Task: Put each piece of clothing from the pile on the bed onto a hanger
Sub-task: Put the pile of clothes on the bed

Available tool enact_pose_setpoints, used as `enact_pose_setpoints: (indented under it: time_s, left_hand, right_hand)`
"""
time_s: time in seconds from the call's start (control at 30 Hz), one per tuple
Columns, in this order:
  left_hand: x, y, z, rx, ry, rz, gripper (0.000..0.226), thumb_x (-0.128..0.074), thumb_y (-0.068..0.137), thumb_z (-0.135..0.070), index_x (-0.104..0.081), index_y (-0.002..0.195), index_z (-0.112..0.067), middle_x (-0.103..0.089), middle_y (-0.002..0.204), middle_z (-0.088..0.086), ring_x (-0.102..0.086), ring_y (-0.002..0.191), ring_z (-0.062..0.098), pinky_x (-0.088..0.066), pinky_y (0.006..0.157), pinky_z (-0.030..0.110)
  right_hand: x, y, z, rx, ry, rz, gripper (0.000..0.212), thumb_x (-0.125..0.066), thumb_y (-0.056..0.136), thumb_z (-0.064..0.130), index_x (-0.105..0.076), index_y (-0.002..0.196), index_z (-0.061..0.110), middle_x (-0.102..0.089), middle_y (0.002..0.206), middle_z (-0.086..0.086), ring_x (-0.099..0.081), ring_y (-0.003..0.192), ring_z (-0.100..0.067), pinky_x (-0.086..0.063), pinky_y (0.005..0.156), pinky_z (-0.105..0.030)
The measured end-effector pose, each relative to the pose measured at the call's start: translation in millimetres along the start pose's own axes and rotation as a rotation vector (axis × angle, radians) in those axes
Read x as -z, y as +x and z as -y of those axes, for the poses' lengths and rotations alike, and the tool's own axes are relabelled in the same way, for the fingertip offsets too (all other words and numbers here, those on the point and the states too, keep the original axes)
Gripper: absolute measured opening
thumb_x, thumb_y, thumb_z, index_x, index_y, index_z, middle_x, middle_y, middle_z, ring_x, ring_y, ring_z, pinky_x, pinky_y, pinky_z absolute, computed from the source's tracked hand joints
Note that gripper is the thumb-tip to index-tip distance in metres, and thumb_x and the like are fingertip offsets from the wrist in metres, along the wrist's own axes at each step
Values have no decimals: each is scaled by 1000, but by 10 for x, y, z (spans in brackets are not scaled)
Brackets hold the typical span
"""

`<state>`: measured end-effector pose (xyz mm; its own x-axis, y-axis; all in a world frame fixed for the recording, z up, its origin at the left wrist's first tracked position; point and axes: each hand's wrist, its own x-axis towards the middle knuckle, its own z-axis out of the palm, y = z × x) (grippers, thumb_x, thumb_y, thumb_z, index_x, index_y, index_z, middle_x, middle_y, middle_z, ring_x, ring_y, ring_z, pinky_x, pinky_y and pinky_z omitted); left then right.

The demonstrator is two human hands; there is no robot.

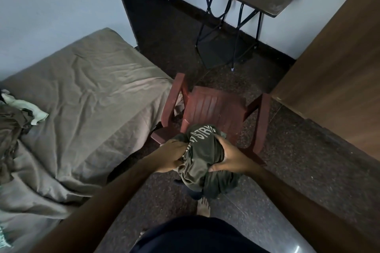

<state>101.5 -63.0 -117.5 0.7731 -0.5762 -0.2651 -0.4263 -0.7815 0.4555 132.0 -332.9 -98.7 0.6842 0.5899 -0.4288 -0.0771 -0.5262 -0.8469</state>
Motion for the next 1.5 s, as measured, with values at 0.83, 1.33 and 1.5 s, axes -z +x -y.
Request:
enact_pose_setpoints:
  time_s: [0.83,1.33,1.5]
  left_hand:
    - [672,-3354,1483,542,-925,-1068,45,-53,95,-26,-40,138,-27,-46,144,-7,-43,133,-2,-33,116,23]
    - [1318,-6063,3622,676,-1022,-1292,61,-49,91,1,-36,144,-24,-50,143,-6,-49,125,-5,-40,109,21]
    - [1757,-6658,4762,722,-966,-1276,69,-57,79,-12,-32,143,-20,-54,131,-8,-54,121,4,-41,100,13]
  right_hand:
    - [-2756,1833,3116,389,140,37,78,-85,71,-6,-46,136,15,-60,125,10,-59,109,14,-44,91,-8]
    - [-5657,3754,5004,468,155,223,86,-93,66,18,-50,140,22,-64,132,6,-60,121,-4,-47,107,-28]
    - [-6503,4870,5675,537,152,186,84,-92,66,30,-49,138,31,-60,136,7,-56,125,-3,-45,109,-30]
